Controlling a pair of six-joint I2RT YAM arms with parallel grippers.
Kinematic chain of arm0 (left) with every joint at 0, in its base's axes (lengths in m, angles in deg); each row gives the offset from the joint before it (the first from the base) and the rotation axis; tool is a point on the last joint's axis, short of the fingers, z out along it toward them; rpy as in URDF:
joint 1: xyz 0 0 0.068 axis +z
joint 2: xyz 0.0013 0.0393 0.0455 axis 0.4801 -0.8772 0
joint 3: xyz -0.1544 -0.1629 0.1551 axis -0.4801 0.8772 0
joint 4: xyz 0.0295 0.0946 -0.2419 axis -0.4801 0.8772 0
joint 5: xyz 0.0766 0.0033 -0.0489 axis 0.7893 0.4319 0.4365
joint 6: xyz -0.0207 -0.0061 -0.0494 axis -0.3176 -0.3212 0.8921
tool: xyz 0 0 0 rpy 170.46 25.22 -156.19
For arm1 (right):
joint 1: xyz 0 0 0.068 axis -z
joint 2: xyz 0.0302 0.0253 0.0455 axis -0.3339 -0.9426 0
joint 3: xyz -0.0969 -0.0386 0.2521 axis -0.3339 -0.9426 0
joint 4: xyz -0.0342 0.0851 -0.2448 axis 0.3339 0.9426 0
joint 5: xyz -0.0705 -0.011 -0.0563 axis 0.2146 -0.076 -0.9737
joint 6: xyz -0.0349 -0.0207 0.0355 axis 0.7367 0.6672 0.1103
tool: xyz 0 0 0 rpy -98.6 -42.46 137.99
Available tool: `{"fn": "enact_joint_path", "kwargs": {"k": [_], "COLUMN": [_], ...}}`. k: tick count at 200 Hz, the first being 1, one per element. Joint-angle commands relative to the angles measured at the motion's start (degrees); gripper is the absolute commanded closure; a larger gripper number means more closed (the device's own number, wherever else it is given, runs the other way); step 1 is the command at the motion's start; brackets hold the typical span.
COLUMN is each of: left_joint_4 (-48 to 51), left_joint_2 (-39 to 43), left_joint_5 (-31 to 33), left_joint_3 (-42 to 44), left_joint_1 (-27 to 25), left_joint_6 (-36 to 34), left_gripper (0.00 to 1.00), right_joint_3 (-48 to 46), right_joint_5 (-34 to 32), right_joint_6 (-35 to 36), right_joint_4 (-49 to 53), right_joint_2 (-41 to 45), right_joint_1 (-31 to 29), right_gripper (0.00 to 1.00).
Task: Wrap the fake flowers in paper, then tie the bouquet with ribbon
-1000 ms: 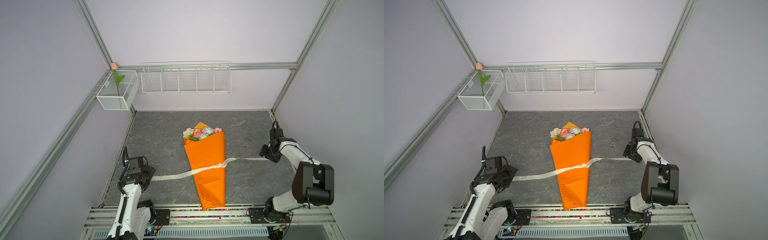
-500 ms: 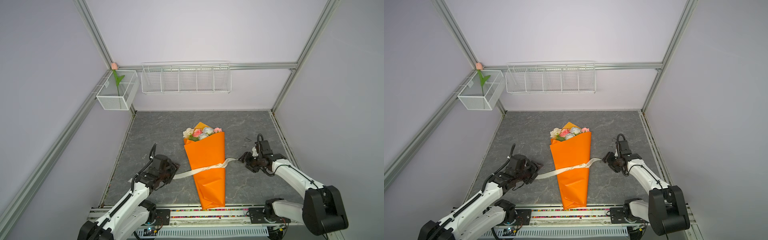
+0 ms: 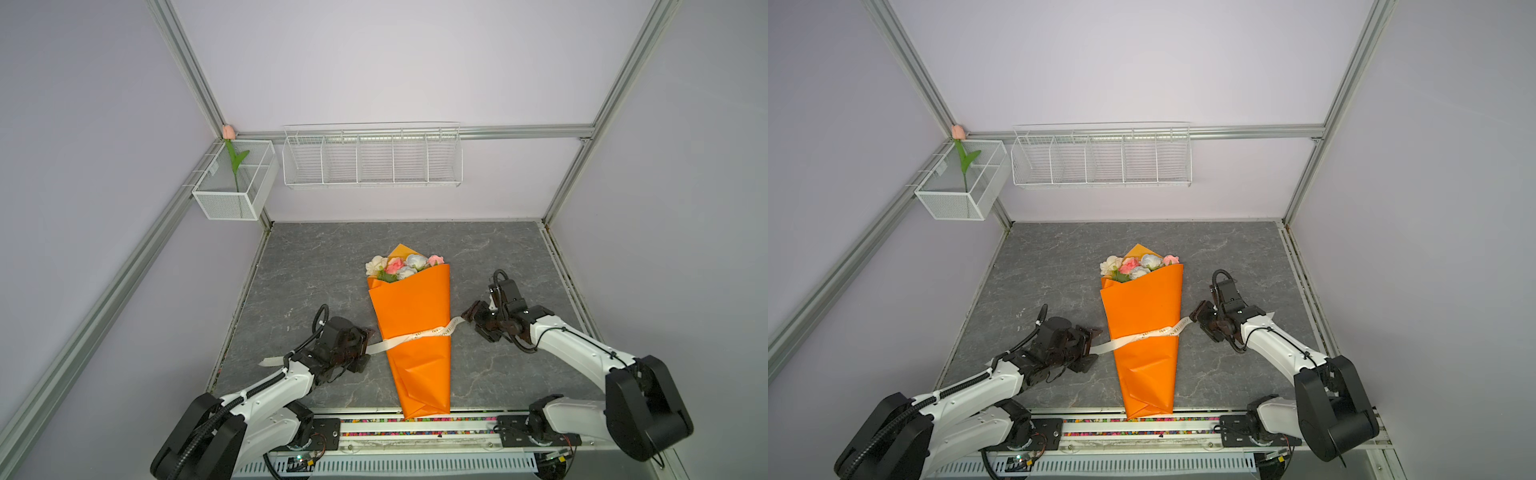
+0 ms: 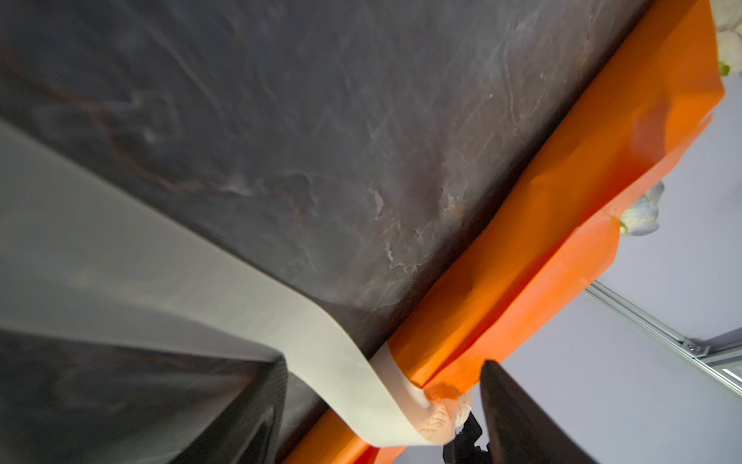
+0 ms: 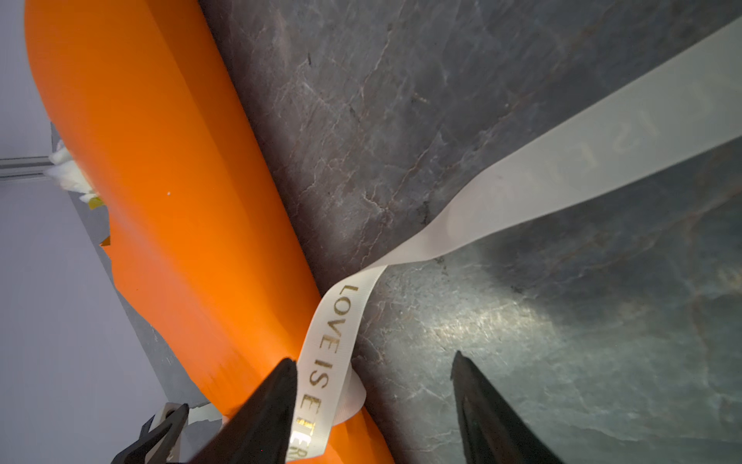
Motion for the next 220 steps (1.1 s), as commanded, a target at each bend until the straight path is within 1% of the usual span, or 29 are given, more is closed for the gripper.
{"fn": "enact_joint_path", "kwargs": {"k": [1, 13, 26, 45, 59, 69, 78, 87, 98, 109, 123, 143, 152, 170, 181, 199, 220], "left_joint_4": [-5.5, -5.5, -2.6, 6.7, 10.1, 14.3, 15.5, 14.5, 10.2, 7.5, 1.6, -2.1, -2.9, -4.1, -6.5, -8.3, -10.7], "left_joint_2": [-4.0, -5.4, -4.9, 0.8, 5.7, 8.8, 11.0, 11.6, 10.7, 7.9, 3.5, -2.2, -3.8, -5.3, -6.4, -8.5, -10.8], "left_joint_5": [-2.1, -3.8, -5.1, -1.8, -0.5, 0.4, 1.7, 1.6, 0.7, -0.9, -2.8, -4.9, -5.0, -2.8, -1.5, -1.0, -2.0], "left_joint_3": [-0.6, -1.3, -1.7, -2.5, -1.8, -2.1, -1.9, -1.2, -0.2, -0.6, -1.2, -2.0, -1.9, -1.3, -0.3, -0.1, -0.1], "left_joint_1": [-0.3, -0.5, -0.5, -0.9, -1.2, -1.3, -1.6, -1.8, -2.0, -2.1, -2.9, -3.5, -3.6, -3.8, -3.8, -3.7, -3.8], "left_joint_6": [4.7, 5.2, 6.9, 7.5, 9.8, 11.3, 11.8, 13.6, 15.0, 15.2, 15.3, 15.3, 15.4, 16.3, 17.1, 17.1, 16.2], "left_gripper": [0.23, 0.23, 0.21, 0.2, 0.2, 0.19, 0.19, 0.2, 0.19, 0.19, 0.2, 0.23, 0.25, 0.3, 0.38, 0.46, 0.62], "right_joint_3": [-1.0, -3.1, -4.6, -4.3, -3.5, -3.5, -3.5, -3.5, -3.6, -3.7, -3.6, -3.7, -3.4, -3.1, -3.1, -3.8, -4.9], "right_joint_5": [-1.0, -1.0, -1.6, -2.2, -2.2, -2.4, -2.7, -3.0, -3.1, -3.1, -3.2, -3.3, -3.4, -3.6, -3.9, -4.0, -2.7], "right_joint_6": [-5.3, -8.3, -10.0, -9.3, -8.7, -8.6, -8.6, -8.7, -9.0, -9.0, -9.0, -9.0, -8.9, -8.5, -8.3, -8.6, -10.7], "right_joint_4": [-3.3, -5.9, -7.4, -6.6, -5.4, -5.3, -5.3, -4.9, -5.0, -5.1, -5.0, -4.8, -4.6, -3.8, -3.6, -4.4, -6.8], "right_joint_2": [0.2, 0.7, 1.1, 1.0, 0.9, 1.1, 1.2, 1.3, 1.4, 1.4, 1.3, 1.5, 1.7, 2.0, 2.1, 2.3, 2.0], "right_joint_1": [-0.2, -0.3, -0.3, -0.3, -0.3, -0.3, -0.4, -0.3, -0.4, -0.4, -0.4, -0.4, -0.4, -0.4, -0.4, -0.4, -0.4], "right_gripper": [0.35, 0.35, 0.35, 0.35, 0.35, 0.35, 0.35, 0.35, 0.35, 0.35, 0.35, 0.35, 0.35, 0.35, 0.35, 0.35, 0.35]}}
